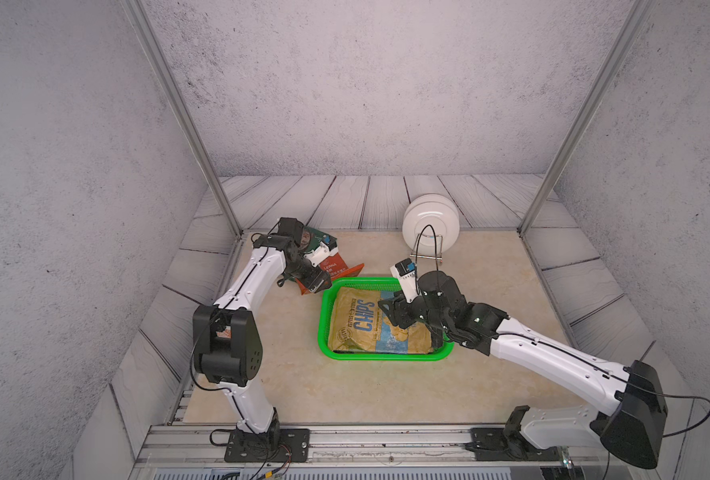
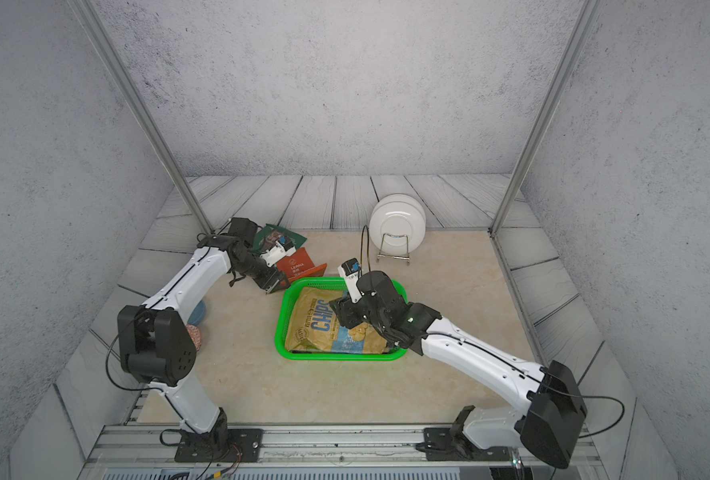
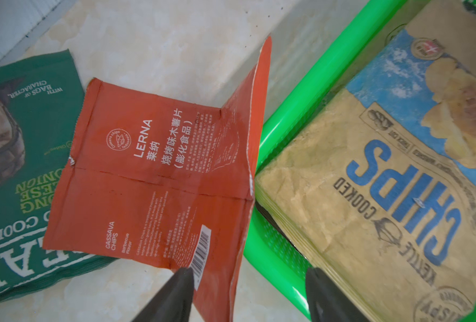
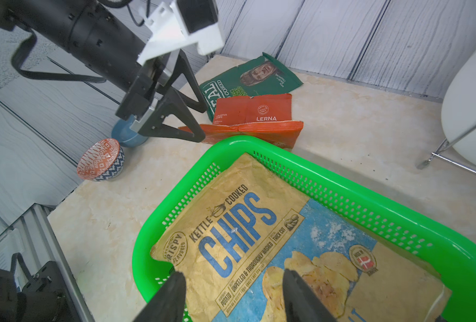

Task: Put the potato chips into the basket
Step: Pick up the potato chip from the center of the board.

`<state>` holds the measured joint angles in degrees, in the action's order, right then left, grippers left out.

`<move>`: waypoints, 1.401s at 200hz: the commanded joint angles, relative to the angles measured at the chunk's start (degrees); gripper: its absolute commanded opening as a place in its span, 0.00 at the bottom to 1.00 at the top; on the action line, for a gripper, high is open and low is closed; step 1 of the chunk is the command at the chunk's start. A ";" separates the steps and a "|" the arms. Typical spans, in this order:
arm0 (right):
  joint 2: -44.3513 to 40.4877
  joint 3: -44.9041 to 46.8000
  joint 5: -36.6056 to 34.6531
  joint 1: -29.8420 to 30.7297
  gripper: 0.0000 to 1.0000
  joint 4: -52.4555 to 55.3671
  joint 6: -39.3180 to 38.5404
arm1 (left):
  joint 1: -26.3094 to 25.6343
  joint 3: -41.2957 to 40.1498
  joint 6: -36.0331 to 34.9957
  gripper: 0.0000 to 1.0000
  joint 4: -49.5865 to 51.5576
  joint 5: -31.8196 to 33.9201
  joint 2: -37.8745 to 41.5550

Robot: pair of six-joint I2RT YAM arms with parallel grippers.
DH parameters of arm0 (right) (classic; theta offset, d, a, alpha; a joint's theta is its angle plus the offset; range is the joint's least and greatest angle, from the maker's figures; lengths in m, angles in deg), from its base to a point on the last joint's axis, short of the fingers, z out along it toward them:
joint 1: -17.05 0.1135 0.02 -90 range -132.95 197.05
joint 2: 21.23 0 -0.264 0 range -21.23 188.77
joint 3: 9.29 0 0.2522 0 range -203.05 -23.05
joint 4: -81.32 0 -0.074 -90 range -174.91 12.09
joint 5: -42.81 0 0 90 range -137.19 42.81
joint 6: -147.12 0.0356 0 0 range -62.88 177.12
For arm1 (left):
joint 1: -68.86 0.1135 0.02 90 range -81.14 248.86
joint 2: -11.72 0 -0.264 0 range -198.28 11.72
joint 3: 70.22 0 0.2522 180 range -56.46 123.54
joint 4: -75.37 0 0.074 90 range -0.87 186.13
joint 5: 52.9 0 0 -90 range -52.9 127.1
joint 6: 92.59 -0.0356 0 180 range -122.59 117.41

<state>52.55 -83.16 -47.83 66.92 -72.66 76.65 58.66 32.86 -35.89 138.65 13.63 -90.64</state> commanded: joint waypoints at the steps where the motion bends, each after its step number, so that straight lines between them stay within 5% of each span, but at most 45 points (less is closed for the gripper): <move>1: -2.06 1.04 -1.29 0.11 0.60 0.17 0.91 | -0.94 -0.12 2.14 0.67 -3.20 4.16 -1.96; 71: -2.32 1.58 -1.44 0.12 0.57 0.01 1.13 | -2.09 4.07 4.93 0.57 -3.20 4.55 -8.00; 89: -2.49 1.66 -1.54 0.12 0.57 0.05 1.08 | -2.23 5.12 5.21 0.40 -2.26 5.38 -8.71; 114: -2.89 1.92 -1.80 0.12 0.57 -0.12 1.12 | -2.20 5.81 6.35 0.00 -1.72 6.90 -7.70; 192: -4.46 4.22 -3.36 0.06 0.56 -4.19 1.92 | -2.20 4.11 8.67 0.00 -5.52 11.29 4.77; 229: -6.97 6.33 -5.02 0.06 0.55 -7.33 0.71 | -2.25 9.24 9.21 0.00 -1.73 10.43 9.23; 280: -9.27 3.15 2.79 -1.69 0.63 -2.40 -3.84 | -2.23 19.28 8.98 0.00 5.23 8.90 13.43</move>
<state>45.38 -77.31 -50.04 66.46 -76.97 75.60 56.72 46.74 -27.37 140.66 24.23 -80.81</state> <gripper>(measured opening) 0.624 0.047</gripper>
